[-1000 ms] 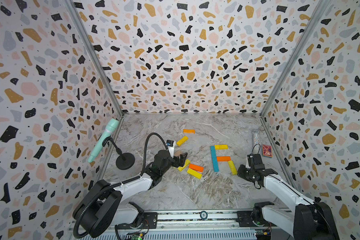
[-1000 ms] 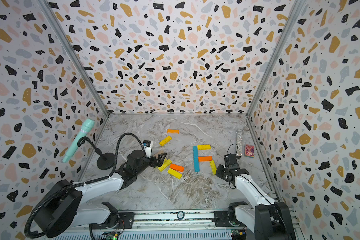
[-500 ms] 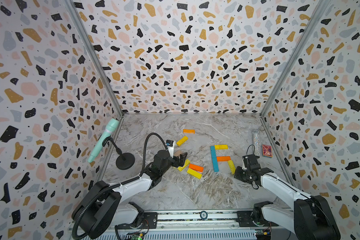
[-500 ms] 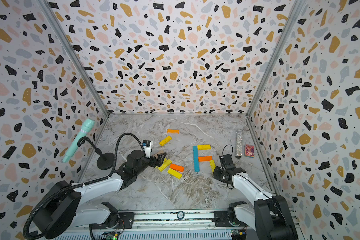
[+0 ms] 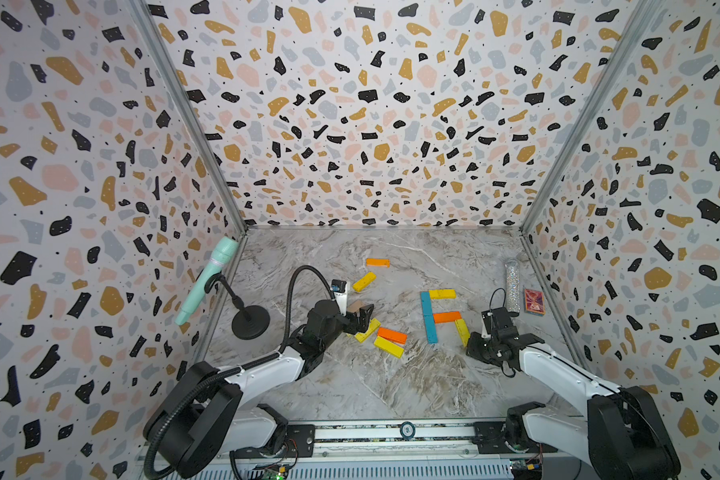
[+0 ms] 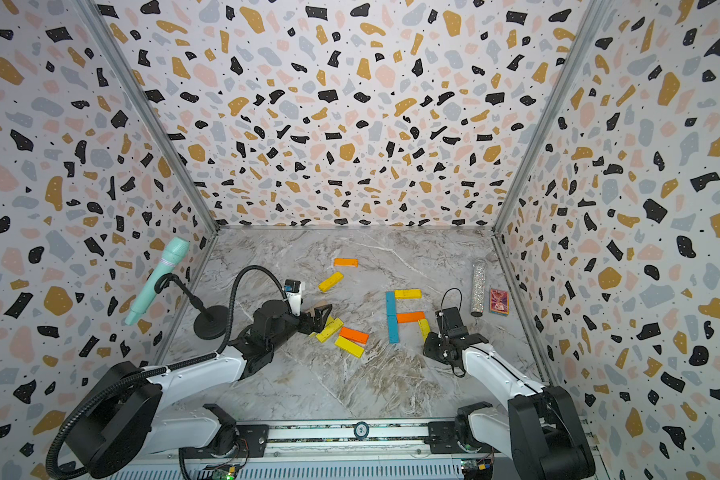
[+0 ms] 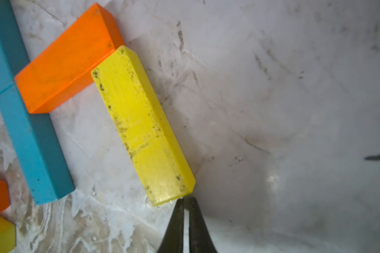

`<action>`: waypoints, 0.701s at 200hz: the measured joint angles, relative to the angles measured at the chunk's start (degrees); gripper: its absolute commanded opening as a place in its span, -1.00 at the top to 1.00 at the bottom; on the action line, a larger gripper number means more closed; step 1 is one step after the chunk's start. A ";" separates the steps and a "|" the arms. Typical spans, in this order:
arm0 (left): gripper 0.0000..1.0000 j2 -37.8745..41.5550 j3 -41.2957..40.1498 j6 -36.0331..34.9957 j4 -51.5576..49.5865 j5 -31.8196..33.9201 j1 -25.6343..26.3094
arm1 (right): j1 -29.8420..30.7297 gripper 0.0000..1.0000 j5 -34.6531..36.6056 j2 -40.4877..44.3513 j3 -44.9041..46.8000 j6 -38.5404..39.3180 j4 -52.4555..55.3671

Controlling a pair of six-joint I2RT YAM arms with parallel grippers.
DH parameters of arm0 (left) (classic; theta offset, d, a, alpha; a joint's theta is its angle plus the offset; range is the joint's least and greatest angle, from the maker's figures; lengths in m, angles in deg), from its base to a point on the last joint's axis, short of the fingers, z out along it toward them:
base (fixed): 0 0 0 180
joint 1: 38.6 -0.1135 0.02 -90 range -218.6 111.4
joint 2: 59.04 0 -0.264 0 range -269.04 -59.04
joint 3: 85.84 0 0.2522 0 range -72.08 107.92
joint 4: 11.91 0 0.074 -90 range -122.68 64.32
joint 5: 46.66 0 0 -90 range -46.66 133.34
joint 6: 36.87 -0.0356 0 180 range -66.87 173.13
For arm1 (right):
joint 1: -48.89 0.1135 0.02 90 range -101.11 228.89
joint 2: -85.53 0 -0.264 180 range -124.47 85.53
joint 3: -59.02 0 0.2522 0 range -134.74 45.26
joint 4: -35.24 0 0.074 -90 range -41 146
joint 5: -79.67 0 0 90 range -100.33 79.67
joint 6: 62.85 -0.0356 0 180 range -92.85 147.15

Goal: Assemble the number 6 with building blocks
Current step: Assemble the building block at the center of the board.

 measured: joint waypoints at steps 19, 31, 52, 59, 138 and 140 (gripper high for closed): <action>-0.99 0.00 0.00 0.00 0.00 0.00 0.00 | 0.07 0.81 1.01 2.03 -1.20 -0.07 1.88; -0.99 0.00 0.00 0.00 0.00 0.00 0.00 | -0.31 0.82 1.73 3.26 -2.10 0.07 2.51; -0.99 0.00 0.00 -0.02 0.00 0.00 0.00 | -2.43 0.84 2.36 3.30 -3.23 0.87 2.27; -0.99 0.00 0.00 -0.02 0.00 0.00 0.00 | -3.06 0.85 2.40 3.06 -3.26 1.27 1.97; -0.99 0.31 -0.52 -0.04 0.02 0.02 0.00 | -5.70 0.85 2.49 -3.17 -3.26 4.17 -2.71; -0.99 0.31 -0.52 -0.04 0.02 0.04 0.00 | -5.70 0.85 2.47 -3.37 -3.23 4.20 -2.86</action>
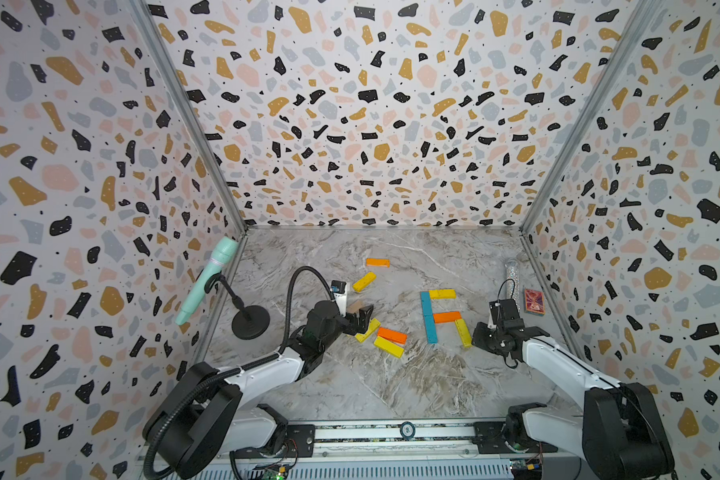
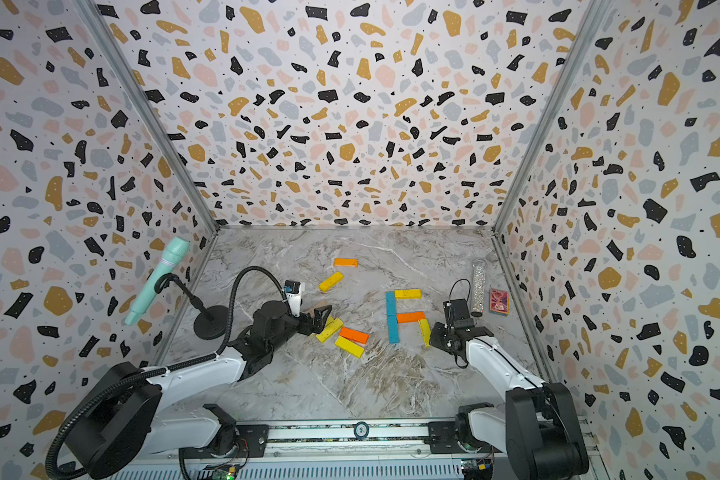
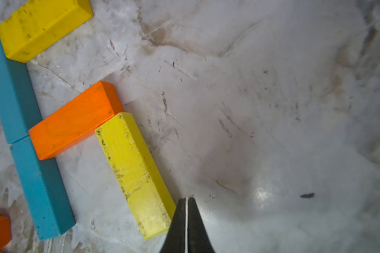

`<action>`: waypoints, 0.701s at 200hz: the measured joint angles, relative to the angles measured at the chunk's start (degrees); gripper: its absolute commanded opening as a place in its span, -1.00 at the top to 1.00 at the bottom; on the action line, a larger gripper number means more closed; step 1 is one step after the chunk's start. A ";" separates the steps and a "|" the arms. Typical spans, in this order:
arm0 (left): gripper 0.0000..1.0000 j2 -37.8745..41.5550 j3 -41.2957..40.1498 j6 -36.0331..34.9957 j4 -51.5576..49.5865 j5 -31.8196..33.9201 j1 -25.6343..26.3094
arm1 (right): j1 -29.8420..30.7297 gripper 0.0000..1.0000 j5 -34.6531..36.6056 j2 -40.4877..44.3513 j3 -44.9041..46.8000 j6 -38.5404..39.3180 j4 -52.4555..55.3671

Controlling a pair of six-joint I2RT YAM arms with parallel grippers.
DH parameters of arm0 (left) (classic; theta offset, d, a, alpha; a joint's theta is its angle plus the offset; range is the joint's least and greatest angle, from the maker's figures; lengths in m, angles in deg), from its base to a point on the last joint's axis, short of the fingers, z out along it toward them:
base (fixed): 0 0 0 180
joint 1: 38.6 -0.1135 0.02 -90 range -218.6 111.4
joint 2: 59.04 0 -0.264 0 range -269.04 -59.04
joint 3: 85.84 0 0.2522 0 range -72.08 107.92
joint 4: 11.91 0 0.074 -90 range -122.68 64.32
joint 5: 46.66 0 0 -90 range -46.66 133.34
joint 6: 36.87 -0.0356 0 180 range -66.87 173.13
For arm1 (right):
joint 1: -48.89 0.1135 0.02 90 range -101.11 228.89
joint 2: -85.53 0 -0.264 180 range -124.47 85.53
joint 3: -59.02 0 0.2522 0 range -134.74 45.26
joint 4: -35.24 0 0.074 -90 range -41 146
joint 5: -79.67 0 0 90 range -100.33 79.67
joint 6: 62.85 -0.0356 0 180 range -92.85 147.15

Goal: Assemble the number 6 with building blocks
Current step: Assemble the building block at the center of the board.

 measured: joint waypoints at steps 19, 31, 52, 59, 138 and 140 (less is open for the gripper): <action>-0.99 0.00 0.00 -0.02 0.00 0.02 0.00 | 0.00 0.85 -0.39 -1.42 0.00 0.24 -1.09; -0.99 0.00 0.00 -0.02 0.00 0.07 0.00 | 0.00 0.84 -0.52 -2.03 0.07 0.31 -1.75; -0.99 0.00 0.00 -0.02 0.00 0.17 0.00 | 0.00 0.83 -0.92 -2.95 0.15 0.46 -2.86; -0.99 0.00 0.00 -0.02 0.00 0.20 0.00 | 0.00 0.83 -0.96 -3.28 0.22 0.48 -3.19; -0.99 0.02 0.00 -0.04 -0.02 0.59 0.00 | 0.00 0.79 -1.44 -4.59 0.55 0.55 -4.98; -0.99 0.04 0.00 -0.04 -0.02 0.61 0.00 | 0.00 0.79 -1.40 -4.57 0.55 0.57 -4.94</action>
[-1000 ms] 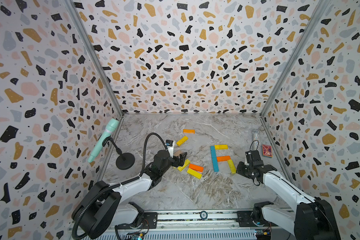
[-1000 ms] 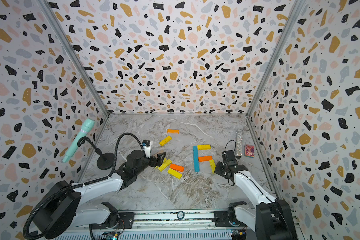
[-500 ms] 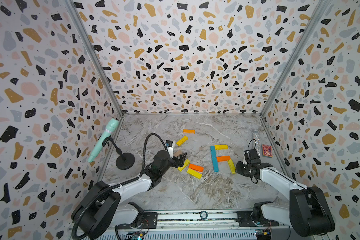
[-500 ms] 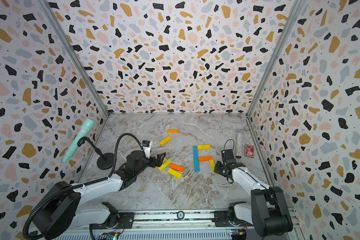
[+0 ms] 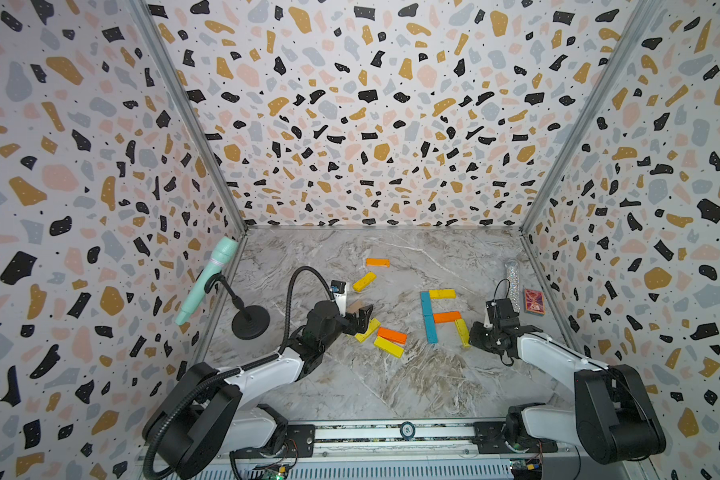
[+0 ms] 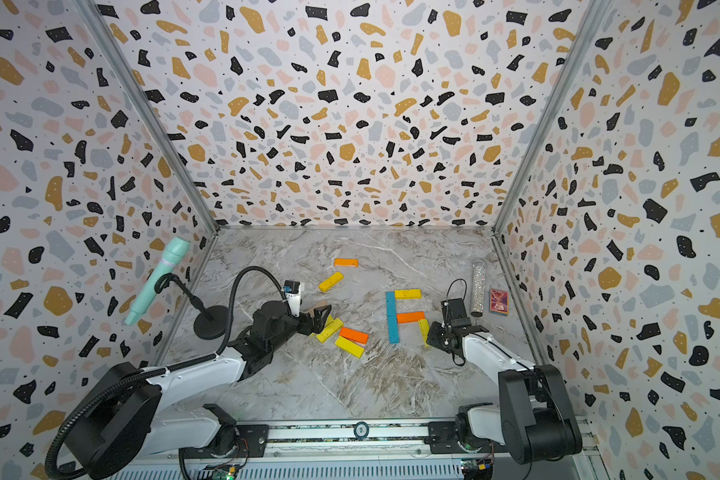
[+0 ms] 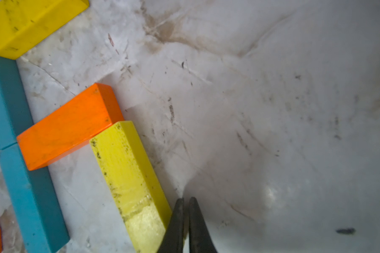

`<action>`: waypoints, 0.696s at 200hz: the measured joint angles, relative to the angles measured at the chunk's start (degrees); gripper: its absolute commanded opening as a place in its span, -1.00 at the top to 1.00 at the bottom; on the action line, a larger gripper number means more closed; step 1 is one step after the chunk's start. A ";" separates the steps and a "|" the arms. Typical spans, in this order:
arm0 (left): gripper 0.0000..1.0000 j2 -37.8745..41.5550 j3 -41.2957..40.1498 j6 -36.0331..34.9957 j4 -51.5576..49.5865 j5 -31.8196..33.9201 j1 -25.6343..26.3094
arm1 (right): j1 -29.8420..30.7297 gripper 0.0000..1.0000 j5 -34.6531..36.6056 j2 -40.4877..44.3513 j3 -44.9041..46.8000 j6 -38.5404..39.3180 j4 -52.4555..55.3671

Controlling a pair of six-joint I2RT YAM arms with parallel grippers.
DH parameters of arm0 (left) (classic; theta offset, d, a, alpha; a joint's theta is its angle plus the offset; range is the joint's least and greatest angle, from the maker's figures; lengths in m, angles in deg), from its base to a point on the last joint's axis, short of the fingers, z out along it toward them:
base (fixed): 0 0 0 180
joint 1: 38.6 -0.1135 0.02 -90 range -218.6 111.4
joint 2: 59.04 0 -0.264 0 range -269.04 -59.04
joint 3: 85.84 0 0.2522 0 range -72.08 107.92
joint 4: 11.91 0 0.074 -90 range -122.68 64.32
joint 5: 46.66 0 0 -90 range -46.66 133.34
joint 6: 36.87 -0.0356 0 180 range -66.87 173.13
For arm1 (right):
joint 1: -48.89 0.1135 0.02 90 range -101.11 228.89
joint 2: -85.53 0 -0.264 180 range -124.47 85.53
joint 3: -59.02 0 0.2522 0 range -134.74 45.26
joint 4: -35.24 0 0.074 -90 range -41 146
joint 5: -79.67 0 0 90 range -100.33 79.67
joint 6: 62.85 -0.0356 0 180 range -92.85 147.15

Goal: Assemble the number 6 with building blocks
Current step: Assemble the building block at the center of the board.

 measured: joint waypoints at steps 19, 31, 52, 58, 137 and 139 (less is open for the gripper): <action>-0.99 0.28 0.00 0.00 -0.07 0.68 0.00 | 0.02 0.76 0.76 0.72 -0.13 0.48 1.14; -0.99 0.87 -0.02 0.00 -0.20 1.27 0.00 | 0.42 0.59 1.07 2.16 -0.74 1.01 2.62; -0.99 2.34 -0.02 -0.22 -0.66 2.80 0.00 | 2.16 0.40 1.18 6.14 -4.04 2.27 4.22; -0.99 2.64 -0.02 -0.31 -0.87 3.37 0.00 | 2.97 0.33 0.81 7.06 -5.66 2.84 4.24; -0.99 -8.31 23.98 -4.98 -17.22 8.59 -0.61 | 21.11 -0.19 -5.03 4.28 -20.65 13.88 -4.00; -0.99 -8.96 24.94 -5.07 -17.53 8.59 -0.66 | 21.29 -0.19 -5.22 4.13 -20.63 14.08 -4.07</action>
